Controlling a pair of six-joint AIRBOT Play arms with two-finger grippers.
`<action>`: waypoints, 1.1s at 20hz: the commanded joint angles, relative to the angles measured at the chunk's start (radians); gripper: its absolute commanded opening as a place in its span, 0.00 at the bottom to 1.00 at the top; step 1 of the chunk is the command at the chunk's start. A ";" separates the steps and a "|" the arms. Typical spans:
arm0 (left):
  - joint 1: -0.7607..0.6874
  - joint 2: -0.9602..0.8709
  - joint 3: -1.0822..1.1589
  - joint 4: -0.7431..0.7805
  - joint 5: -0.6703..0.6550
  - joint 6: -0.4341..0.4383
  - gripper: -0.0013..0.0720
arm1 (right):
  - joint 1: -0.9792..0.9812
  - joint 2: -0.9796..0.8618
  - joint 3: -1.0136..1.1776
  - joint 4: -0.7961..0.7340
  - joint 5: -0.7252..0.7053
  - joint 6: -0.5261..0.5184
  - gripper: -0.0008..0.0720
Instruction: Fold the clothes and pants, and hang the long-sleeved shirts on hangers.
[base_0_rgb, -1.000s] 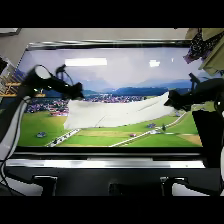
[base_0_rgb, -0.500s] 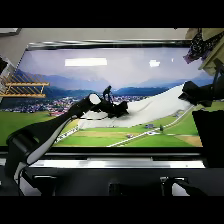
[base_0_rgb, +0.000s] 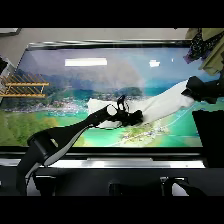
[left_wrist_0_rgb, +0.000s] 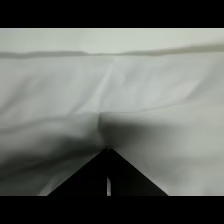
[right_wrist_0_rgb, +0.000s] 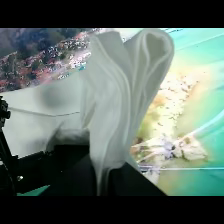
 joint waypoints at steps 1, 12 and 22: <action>-0.036 -0.068 0.084 -0.006 -0.008 -0.036 0.04 | 0.000 0.001 0.004 0.023 -0.010 -0.014 0.07; 0.143 0.096 0.099 0.316 -0.456 -0.049 0.03 | 0.056 0.000 0.004 0.063 -0.026 -0.083 0.07; 0.544 0.578 0.099 0.681 -0.760 -0.048 0.04 | 0.550 -0.091 0.004 0.043 0.242 0.111 0.07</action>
